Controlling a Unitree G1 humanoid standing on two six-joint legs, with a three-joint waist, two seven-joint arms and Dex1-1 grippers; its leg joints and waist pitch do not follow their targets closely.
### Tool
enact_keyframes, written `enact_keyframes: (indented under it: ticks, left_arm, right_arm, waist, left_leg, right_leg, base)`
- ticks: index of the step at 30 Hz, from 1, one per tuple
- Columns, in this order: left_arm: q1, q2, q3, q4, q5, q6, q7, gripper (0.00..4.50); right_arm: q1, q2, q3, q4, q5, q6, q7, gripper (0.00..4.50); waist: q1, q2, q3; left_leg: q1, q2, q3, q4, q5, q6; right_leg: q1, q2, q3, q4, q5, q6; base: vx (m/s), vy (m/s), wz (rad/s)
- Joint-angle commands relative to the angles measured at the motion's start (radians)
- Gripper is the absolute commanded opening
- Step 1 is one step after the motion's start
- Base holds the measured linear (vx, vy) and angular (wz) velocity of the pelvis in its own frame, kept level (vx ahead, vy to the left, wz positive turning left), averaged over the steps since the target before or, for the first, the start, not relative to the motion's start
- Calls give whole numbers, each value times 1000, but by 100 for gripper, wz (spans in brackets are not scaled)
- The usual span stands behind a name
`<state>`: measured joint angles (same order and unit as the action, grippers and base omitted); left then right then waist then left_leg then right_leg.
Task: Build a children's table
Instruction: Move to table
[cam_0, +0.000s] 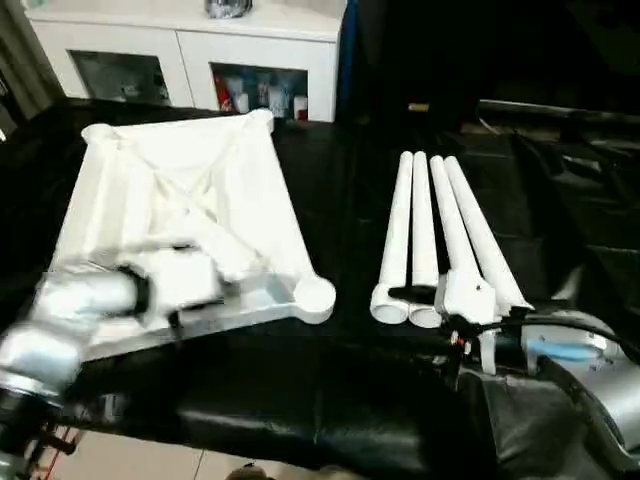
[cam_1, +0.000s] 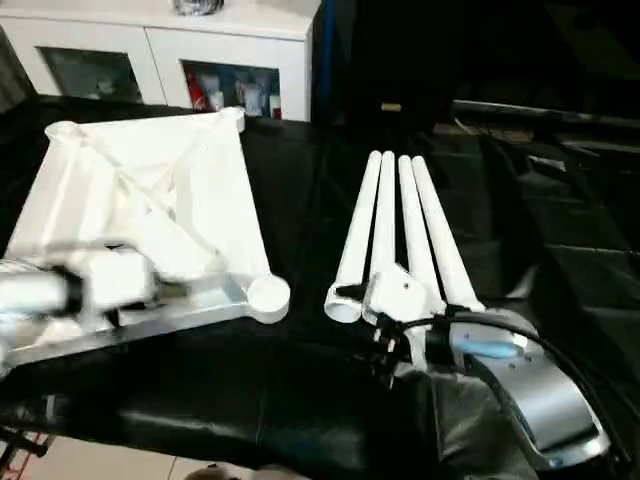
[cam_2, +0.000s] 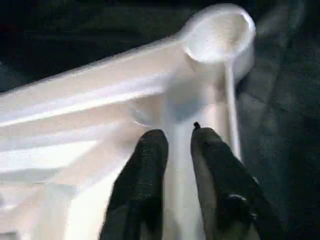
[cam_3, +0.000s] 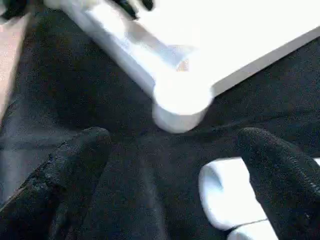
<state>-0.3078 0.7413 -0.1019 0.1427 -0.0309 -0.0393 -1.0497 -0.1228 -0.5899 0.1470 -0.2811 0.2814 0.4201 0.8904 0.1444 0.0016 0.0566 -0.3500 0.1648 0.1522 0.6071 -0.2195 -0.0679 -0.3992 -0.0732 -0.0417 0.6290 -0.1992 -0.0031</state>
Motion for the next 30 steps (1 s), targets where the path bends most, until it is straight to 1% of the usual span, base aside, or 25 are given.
enact_keyframes:
  ticks: [1,4,5,6,8,10,11,13,14,15,16,17,18,19,20,21,22,23,24,25,26,27,28,29,30]
  left_arm:
    - [8,-51,89,-103,-119,122,47,128]
    - [18,-172,195,-226,-209,204,221,128]
    - [37,-270,228,-281,-238,262,353,128]
    - [39,-278,230,-285,-240,268,364,128]
    - [72,-399,236,-303,-176,289,543,128]
    - [84,-430,231,-300,-154,271,594,128]
    - [99,-501,221,-288,-86,256,704,128]
    - [125,-592,185,-277,-11,230,816,128]
    - [134,-605,174,-280,-2,232,829,128]
    - [135,-606,173,-281,-1,232,830,128]
    - [152,-627,156,-296,5,241,857,128]
    - [157,-628,150,-302,8,254,866,128]
    - [160,-627,147,-307,16,262,876,128]
    - [161,-625,144,-309,23,266,885,128]
    - [165,-627,146,-315,11,278,887,128]
    - [167,-627,149,-317,7,285,888,128]
    - [170,-627,154,-316,10,282,890,128]
    - [172,-631,155,-315,18,279,886,128]
    - [174,-632,154,-315,25,276,890,128]
    - [176,-635,152,-314,35,271,897,128]
    - [180,-641,149,-313,47,264,916,128]
    - [180,-646,148,-311,49,258,932,128]
    - [180,-649,149,-310,49,256,939,128]
    - [176,-630,122,-320,95,257,956,128]
    - [175,-625,116,-322,105,257,959,128]
  right_arm:
    - [-26,34,-69,16,-5,4,-99,450]
    - [-59,123,-171,46,6,113,-285,450]
    - [-82,207,-242,72,-19,128,-452,450]
    - [-84,214,-248,74,-22,129,-467,450]
    - [-103,312,-330,96,15,118,-603,450]
    - [-101,331,-340,96,22,94,-623,450]
    - [-93,365,-342,104,-8,26,-680,450]
    - [-83,417,-344,116,-28,22,-740,450]
    - [-80,432,-343,112,-20,56,-742,450]
    - [-79,432,-340,111,-22,56,-741,450]
    - [-58,436,-291,98,-56,60,-714,450]
    - [-52,435,-278,98,-63,62,-709,450]
    - [-48,436,-272,99,-64,67,-708,450]
    - [-46,436,-268,101,-61,71,-707,450]
    - [-39,434,-261,101,-51,76,-706,450]
    - [-36,433,-257,101,-49,78,-707,450]
    - [-31,427,-252,101,-51,79,-710,450]
    - [-30,426,-251,102,-55,79,-714,450]
    - [-30,426,-252,103,-59,80,-718,450]
    - [-30,426,-253,105,-64,83,-724,450]
    - [-31,428,-257,109,-70,89,-729,450]
    - [-32,427,-259,111,-76,89,-731,450]
    - [-32,427,-259,111,-78,89,-730,450]
    - [-34,431,-265,109,-63,93,-725,450]
    - [-34,432,-266,108,-59,95,-724,450]
  waist:
    - [0,12,-56]
    - [-3,10,-59]
    - [-2,8,-60]
    - [-6,7,-57]
    - [-7,1,-57]
    - [-5,2,-62]
    - [-5,-1,-63]
    - [3,-10,-63]
    - [17,-13,-64]
    - [36,-16,-70]
    - [51,-13,-72]
    - [52,-13,-68]
    - [57,1,-67]
    - [57,8,-68]
    - [49,22,-67]
    - [20,42,-75]
    - [-9,47,-74]
    - [-25,59,-73]
    - [-24,51,-66]
    - [-24,42,-62]
    - [-25,17,-60]
    - [-1,-71,-80]
    - [42,-37,-73]
    - [17,-26,-62]
    - [7,-16,-32]
  left_leg:
    - [3,59,-15,-88,-209,-18]
    - [-2,52,-13,-79,-169,-27]
    - [-2,51,-12,-78,-170,-25]
    - [-6,51,-11,-80,-175,-31]
    - [-5,48,-9,-79,-183,-30]
    - [-9,45,-9,-79,-149,-17]
    - [-12,43,-7,-78,-134,-10]
    - [-26,33,1,-65,-91,49]
    - [-33,27,-5,-41,-61,108]
    - [-49,27,-23,5,-36,164]
    - [-73,35,-47,51,-31,175]
    - [-89,36,-60,74,-36,172]
    - [-98,48,-85,82,-26,150]
    - [-96,48,-87,64,-11,153]
    - [-67,35,-68,-3,20,211]
    - [6,25,-48,-50,47,327]
    - [27,17,-57,-58,70,404]
    - [38,31,-54,-87,90,495]
    - [19,61,-67,-100,104,549]
    - [16,70,-64,-96,99,559]
    - [6,60,-62,-93,56,524]
    - [-80,-2,-33,34,-146,314]
    - [-95,6,-71,143,-177,207]
    - [-127,-35,-133,209,-142,40]
    - [-81,-11,-131,134,-113,-47]
  right_leg:
    - [43,-74,48,-68,-201,-214]
    - [44,-67,42,-60,-98,-266]
    - [46,-67,42,-61,-104,-262]
    - [45,-69,42,-64,-130,-258]
    - [46,-67,43,-74,-199,-220]
    - [49,-63,44,-79,-216,-159]
    - [51,-65,47,-80,-202,-149]
    - [63,-96,66,-96,-217,-133]
    - [76,-142,93,-116,-257,-140]
    - [95,-208,136,-138,-300,-160]
    - [104,-258,169,-152,-304,-192]
    - [106,-276,182,-158,-295,-215]
    - [100,-277,169,-156,-267,-268]
    - [93,-249,149,-148,-252,-281]
    - [62,-154,92,-125,-249,-264]
    - [12,-42,24,-70,-240,-200]
    - [-15,12,-14,-20,-211,-163]
    - [-52,43,-57,81,-187,-75]
    - [-57,20,-66,119,-169,1]
    - [-63,8,-63,118,-158,23]
    - [-45,-31,-40,79,-139,44]
    - [47,-207,104,-53,-203,163]
    - [25,-341,181,-123,-341,150]
    - [46,-318,155,-127,-475,80]
    - [29,-229,45,-138,-600,-60]
  base:
    - [0,0,0]
    - [0,0,0]
    - [0,0,0]
    - [0,0,0]
    - [0,0,0]
    - [0,0,0]
    - [0,0,0]
    - [0,0,0]
    - [0,0,0]
    - [0,0,0]
    - [4,70,2]
    - [-3,119,-4]
    - [-3,119,-4]
    - [-10,170,-3]
    - [-9,219,7]
    - [-9,219,7]
    - [-12,249,13]
    - [-36,233,11]
    - [-36,233,11]
    - [-65,191,0]
    - [-96,157,-12]
    - [-96,157,-12]
    - [-129,178,-4]
    - [-123,211,-20]
    - [-123,211,-20]
